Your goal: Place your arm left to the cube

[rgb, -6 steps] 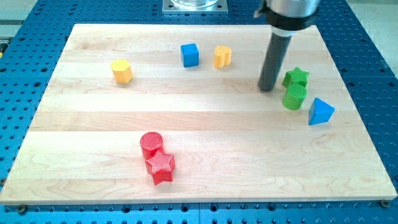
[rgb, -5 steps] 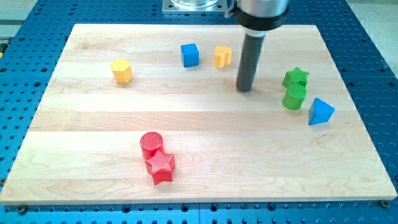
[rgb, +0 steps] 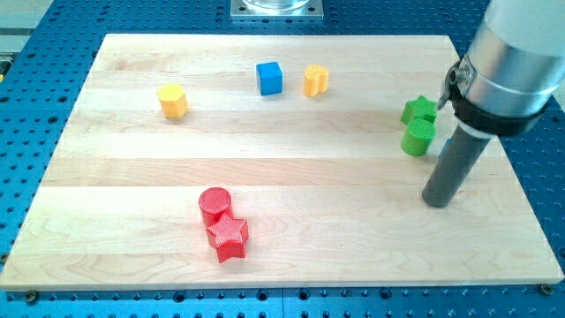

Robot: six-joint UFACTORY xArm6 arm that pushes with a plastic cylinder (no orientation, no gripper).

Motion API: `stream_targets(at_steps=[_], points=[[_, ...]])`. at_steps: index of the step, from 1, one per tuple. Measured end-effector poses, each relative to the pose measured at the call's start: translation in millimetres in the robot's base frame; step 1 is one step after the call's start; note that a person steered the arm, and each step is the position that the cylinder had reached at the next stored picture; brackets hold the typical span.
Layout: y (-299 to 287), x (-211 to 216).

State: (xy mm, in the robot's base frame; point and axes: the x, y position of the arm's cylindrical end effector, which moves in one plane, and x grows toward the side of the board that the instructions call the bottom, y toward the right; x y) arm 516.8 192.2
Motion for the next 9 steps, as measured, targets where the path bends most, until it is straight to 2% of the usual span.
stream_targets(at_steps=[2,3,4,6,8,9], points=[[13.6,-19.7],[-1.9,-19.8],[-90.3,-3.1],[-227.7,-107.1],[-271.9,-194.3],[-267.1,-220.0]])
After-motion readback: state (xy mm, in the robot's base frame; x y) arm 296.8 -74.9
